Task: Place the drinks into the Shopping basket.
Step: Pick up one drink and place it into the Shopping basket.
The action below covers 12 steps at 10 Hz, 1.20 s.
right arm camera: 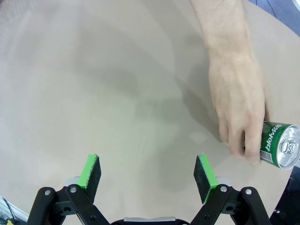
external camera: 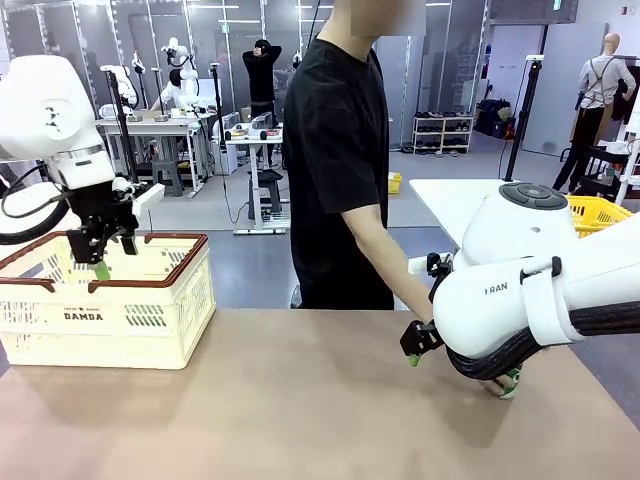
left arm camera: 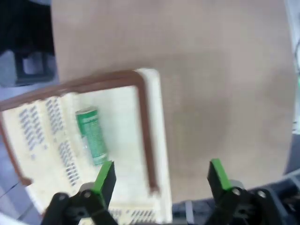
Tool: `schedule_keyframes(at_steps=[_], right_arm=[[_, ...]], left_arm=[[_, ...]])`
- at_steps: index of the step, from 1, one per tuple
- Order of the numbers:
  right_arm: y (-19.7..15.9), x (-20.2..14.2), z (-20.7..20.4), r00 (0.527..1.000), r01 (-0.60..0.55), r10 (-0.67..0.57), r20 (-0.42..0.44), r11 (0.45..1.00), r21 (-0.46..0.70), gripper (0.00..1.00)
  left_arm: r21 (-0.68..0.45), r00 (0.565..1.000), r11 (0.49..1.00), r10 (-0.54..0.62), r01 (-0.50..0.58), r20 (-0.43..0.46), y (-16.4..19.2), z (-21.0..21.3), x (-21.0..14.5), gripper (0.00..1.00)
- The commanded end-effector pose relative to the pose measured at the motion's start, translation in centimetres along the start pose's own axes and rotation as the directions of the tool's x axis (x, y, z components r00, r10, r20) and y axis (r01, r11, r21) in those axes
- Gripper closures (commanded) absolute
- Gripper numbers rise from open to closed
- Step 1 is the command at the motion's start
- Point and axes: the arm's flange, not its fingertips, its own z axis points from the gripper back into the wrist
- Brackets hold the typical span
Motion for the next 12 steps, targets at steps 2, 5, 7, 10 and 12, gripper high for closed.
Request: schedule_keyframes(at_steps=[2, 5, 7, 10, 12], right_arm=[[-0.1, 0.0, -0.1, 1.000, -0.002, 0.002, 0.000, 1.000, -0.001, 0.00], [-0.1, 0.0, -0.1, 1.000, -0.002, 0.002, 0.000, 1.000, -0.001, 0.00], [-0.1, 0.0, -0.1, 1.000, -0.002, 0.002, 0.000, 1.000, -0.001, 0.00], [-0.1, 0.0, -0.1, 1.000, -0.002, 0.002, 0.000, 1.000, -0.001, 0.00], [0.0, 0.0, 0.0, 1.000, 0.000, 0.000, 0.000, 1.000, 0.000, 0.00]], left_arm=[[-0.019, 0.992, 0.993, -0.120, 0.120, 0.033, -8.5, -2.6, 0.5, 0.00], [-0.042, 0.980, 0.980, -0.191, 0.193, 0.049, -12.8, -5.1, 0.7, 0.00], [-0.021, 0.985, 0.988, -0.154, 0.156, 0.075, -12.4, -6.1, -0.4, 0.00], [-0.061, 0.988, 0.986, -0.151, 0.154, 0.043, -13.0, -5.8, 0.3, 0.00], [-0.061, 0.988, 0.986, -0.151, 0.154, 0.043, -13.0, -5.8, 0.3, 0.00]])
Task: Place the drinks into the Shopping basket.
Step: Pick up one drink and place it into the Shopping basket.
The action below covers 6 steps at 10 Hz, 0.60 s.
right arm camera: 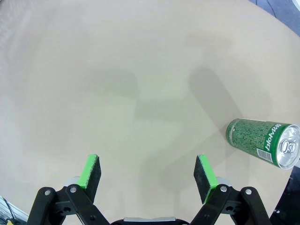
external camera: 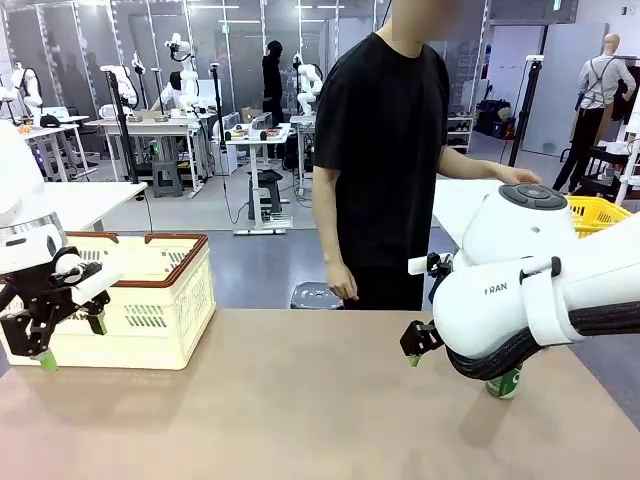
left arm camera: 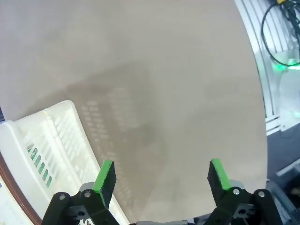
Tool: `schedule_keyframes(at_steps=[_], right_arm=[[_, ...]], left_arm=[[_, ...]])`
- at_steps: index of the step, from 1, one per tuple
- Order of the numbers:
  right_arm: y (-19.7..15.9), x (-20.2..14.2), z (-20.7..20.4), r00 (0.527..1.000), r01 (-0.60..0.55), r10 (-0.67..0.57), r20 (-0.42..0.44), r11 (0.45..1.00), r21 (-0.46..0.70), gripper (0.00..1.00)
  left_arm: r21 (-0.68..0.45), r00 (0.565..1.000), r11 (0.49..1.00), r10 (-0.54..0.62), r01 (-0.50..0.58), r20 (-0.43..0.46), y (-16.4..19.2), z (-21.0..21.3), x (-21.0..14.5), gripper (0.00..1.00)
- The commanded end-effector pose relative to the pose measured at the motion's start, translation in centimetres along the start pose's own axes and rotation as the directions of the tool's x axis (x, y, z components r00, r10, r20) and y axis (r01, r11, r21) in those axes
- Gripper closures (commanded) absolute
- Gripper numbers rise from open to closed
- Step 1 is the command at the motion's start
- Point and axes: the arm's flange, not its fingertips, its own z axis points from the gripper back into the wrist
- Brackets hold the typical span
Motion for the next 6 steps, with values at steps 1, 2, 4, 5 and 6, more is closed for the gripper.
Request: schedule_keyframes(at_steps=[1, 2, 4, 5, 6], right_arm=[[0.1, -0.5, 1.2, 0.998, -0.056, 0.056, -0.020, 0.998, -0.021, 0.00], [-0.4, 0.4, 2.3, 0.999, -0.047, 0.047, -0.005, 0.997, -0.064, 0.00], [-2.1, 2.1, 4.7, 0.995, -0.093, 0.090, -0.031, 0.988, -0.123, 0.00], [-3.2, 2.8, 5.6, 0.995, -0.092, 0.087, -0.038, 0.985, -0.148, 0.00], [-4.3, 3.5, 6.4, 0.995, -0.098, 0.092, -0.042, 0.982, -0.162, 0.00]], left_arm=[[-0.008, 1.000, 1.000, 0.000, 0.000, -0.004, -0.3, 0.3, 0.2, 0.00], [-0.008, 1.000, 1.000, 0.000, 0.000, -0.004, -0.3, 0.3, 0.2, 0.00], [-0.008, 1.000, 1.000, 0.000, 0.000, -0.004, -0.3, 0.3, 0.2, 0.00], [-0.008, 1.000, 1.000, 0.000, 0.000, -0.004, -0.3, 0.3, 0.2, 0.00], [-0.008, 1.000, 1.000, 0.000, 0.000, -0.004, -0.3, 0.3, 0.2, 0.00]])
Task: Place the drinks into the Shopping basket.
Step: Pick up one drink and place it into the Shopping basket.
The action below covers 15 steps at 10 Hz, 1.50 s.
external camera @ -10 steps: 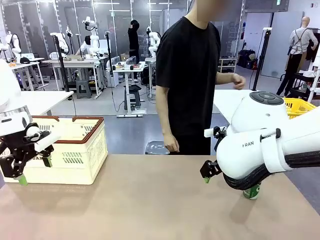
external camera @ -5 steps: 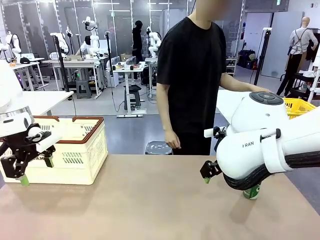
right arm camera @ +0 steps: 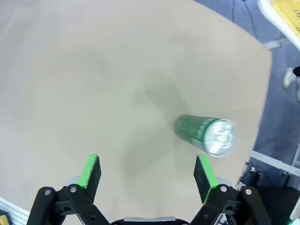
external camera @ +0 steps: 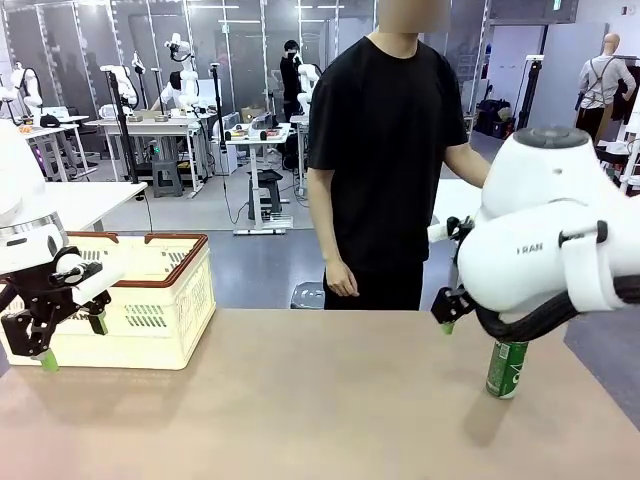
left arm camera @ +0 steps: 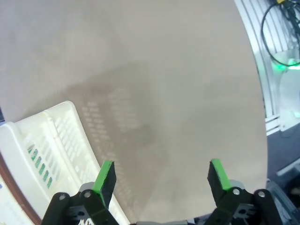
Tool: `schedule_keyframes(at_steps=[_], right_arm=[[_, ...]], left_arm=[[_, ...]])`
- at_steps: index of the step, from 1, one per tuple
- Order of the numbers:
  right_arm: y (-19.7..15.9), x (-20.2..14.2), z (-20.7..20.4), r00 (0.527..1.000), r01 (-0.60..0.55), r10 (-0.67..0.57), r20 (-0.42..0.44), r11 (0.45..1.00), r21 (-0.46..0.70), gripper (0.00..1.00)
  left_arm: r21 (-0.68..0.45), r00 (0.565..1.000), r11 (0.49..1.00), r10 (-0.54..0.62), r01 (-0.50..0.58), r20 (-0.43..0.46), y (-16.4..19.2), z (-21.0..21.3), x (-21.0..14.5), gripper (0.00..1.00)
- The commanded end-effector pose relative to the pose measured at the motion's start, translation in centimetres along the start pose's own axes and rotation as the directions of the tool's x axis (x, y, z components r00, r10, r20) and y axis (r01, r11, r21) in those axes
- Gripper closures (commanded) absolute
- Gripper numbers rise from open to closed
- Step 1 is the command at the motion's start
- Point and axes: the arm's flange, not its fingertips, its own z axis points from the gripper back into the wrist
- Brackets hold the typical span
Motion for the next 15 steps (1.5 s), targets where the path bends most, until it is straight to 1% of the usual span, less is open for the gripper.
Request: schedule_keyframes(at_steps=[1, 2, 4, 6, 9, 11, 13, 15], right_arm=[[-2.5, 1.4, 0.6, 0.999, -0.022, 0.021, -0.033, 0.998, -0.054, 0.00], [-4.3, 2.2, 0.7, 0.998, -0.047, 0.044, -0.043, 0.998, -0.049, 0.00], [-7.0, 2.7, 0.6, 0.998, -0.019, 0.017, -0.056, 0.999, -0.046, 0.00], [-8.7, 3.0, 0.3, 0.997, 0.008, -0.010, -0.078, 1.000, -0.016, 0.00], [-9.6, 2.8, -0.4, 0.994, 0.045, -0.043, -0.104, 0.999, 0.011, 0.00], [-9.6, 2.7, -1.4, 0.992, 0.047, -0.045, -0.118, 0.999, 0.017, 0.00], [-9.6, 3.0, -3.2, 0.989, 0.055, -0.053, -0.140, 0.998, 0.010, 0.00], [-9.5, 3.1, -5.5, 0.985, 0.047, -0.040, -0.170, 0.998, 0.033, 0.00]], left_arm=[[-0.008, 1.000, 1.000, 0.002, -0.002, -0.004, -0.3, 0.3, 0.1, 0.00], [-0.008, 1.000, 1.000, 0.002, -0.002, -0.004, -0.3, 0.3, 0.1, 0.00], [-0.008, 1.000, 1.000, 0.002, -0.002, -0.004, -0.3, 0.3, 0.1, 0.00], [-0.008, 1.000, 1.000, 0.002, -0.002, -0.004, -0.3, 0.3, 0.1, 0.00], [-0.008, 1.000, 1.000, 0.002, -0.002, -0.004, -0.3, 0.3, 0.1, 0.00], [-0.008, 1.000, 1.000, 0.002, -0.002, -0.004, -0.3, 0.3, 0.1, 0.00], [-0.008, 1.000, 1.000, 0.002, -0.002, -0.004, -0.3, 0.3, 0.1, 0.00], [-0.008, 1.000, 1.000, 0.002, -0.002, -0.004, -0.3, 0.3, 0.1, 0.00]])
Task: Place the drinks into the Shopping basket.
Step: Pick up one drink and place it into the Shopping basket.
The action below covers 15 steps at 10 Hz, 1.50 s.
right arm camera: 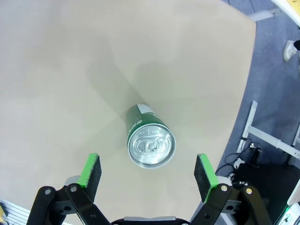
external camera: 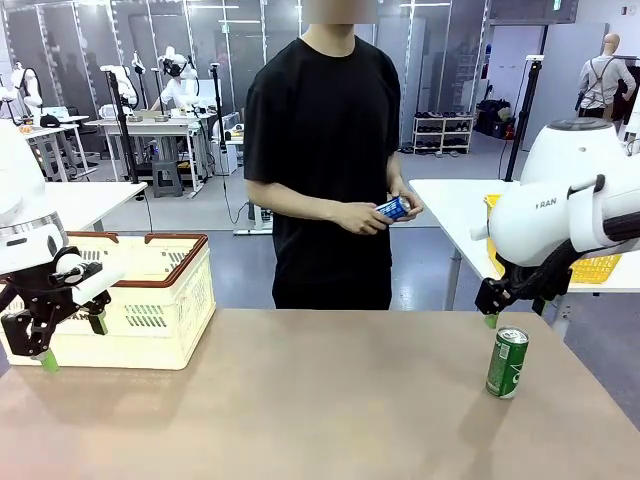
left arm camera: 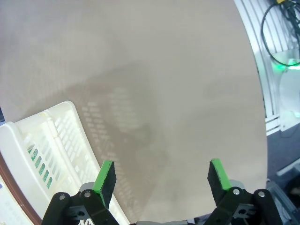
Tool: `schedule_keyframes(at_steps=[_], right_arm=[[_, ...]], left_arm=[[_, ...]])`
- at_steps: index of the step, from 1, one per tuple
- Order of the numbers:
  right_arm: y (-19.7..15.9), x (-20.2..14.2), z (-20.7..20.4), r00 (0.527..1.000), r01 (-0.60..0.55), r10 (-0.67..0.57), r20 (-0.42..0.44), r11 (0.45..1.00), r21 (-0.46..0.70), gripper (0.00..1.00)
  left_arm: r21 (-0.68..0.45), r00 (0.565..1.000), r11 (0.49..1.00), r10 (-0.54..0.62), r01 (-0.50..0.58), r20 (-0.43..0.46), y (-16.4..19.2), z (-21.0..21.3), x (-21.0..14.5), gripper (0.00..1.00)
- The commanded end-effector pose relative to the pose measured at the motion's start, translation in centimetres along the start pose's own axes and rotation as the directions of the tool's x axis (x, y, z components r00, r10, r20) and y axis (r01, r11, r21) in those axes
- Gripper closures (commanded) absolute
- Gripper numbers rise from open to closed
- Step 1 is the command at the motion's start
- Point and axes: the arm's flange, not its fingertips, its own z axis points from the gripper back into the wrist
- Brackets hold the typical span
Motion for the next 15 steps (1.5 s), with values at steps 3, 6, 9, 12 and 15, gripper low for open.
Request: schedule_keyframes(at_steps=[3, 6, 9, 12, 15], right_arm=[[-0.7, 1.6, -3.1, 0.999, -0.007, 0.007, -0.033, 1.000, 0.019, 0.00], [-0.9, 2.0, -5.1, 0.999, -0.001, 0.003, -0.054, 1.000, 0.028, 0.00], [-1.0, 2.2, -6.5, 0.996, -0.009, 0.015, -0.082, 0.997, 0.079, 0.00], [-1.3, 2.1, -7.1, 0.996, 0.014, -0.009, -0.088, 0.998, 0.055, 0.00], [-1.7, 1.9, -7.1, 0.995, 0.024, -0.019, -0.097, 0.999, 0.048, 0.00]], left_arm=[[-0.008, 1.000, 1.000, 0.002, -0.002, -0.004, -0.3, 0.3, 0.1, 0.00], [-0.008, 1.000, 1.000, 0.002, -0.002, -0.004, -0.3, 0.3, 0.1, 0.00], [-0.008, 1.000, 1.000, 0.002, -0.002, -0.004, -0.3, 0.3, 0.1, 0.00], [-0.008, 1.000, 1.000, 0.002, -0.002, -0.004, -0.3, 0.3, 0.1, 0.00], [-0.008, 1.000, 1.000, 0.002, -0.002, -0.004, -0.3, 0.3, 0.1, 0.00]])
